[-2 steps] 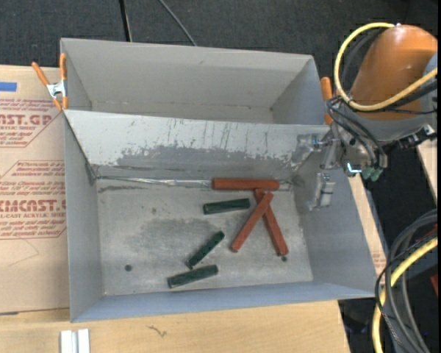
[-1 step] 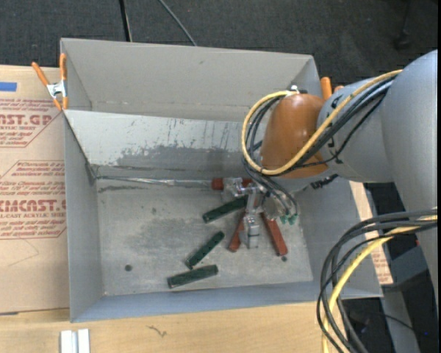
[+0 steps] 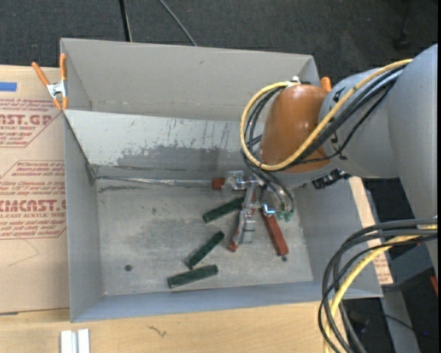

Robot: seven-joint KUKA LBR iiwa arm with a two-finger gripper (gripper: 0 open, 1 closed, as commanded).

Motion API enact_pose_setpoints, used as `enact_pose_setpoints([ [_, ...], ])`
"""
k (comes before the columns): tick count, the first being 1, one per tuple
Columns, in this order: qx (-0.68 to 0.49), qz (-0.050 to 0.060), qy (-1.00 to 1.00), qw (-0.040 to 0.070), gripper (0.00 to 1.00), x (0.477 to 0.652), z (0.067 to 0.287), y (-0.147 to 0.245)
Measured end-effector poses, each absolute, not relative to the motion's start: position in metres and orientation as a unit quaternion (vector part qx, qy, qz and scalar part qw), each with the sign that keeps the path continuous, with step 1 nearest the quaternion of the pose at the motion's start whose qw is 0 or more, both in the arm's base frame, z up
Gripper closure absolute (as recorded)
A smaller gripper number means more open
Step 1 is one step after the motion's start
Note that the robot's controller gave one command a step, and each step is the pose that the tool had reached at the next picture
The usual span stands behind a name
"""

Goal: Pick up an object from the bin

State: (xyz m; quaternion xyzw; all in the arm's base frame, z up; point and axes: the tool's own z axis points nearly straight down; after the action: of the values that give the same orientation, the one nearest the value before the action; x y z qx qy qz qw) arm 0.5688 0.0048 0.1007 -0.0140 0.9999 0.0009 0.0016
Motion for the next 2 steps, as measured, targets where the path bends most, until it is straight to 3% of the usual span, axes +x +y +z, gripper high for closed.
enact_pose_setpoints([
  [1,0.024,0.001,1.0,0.001,0.0,0.56,0.113,0.011],
  [2,-0.015,0.0,1.0,0.002,0.0,0.584,0.069,0.01],
])
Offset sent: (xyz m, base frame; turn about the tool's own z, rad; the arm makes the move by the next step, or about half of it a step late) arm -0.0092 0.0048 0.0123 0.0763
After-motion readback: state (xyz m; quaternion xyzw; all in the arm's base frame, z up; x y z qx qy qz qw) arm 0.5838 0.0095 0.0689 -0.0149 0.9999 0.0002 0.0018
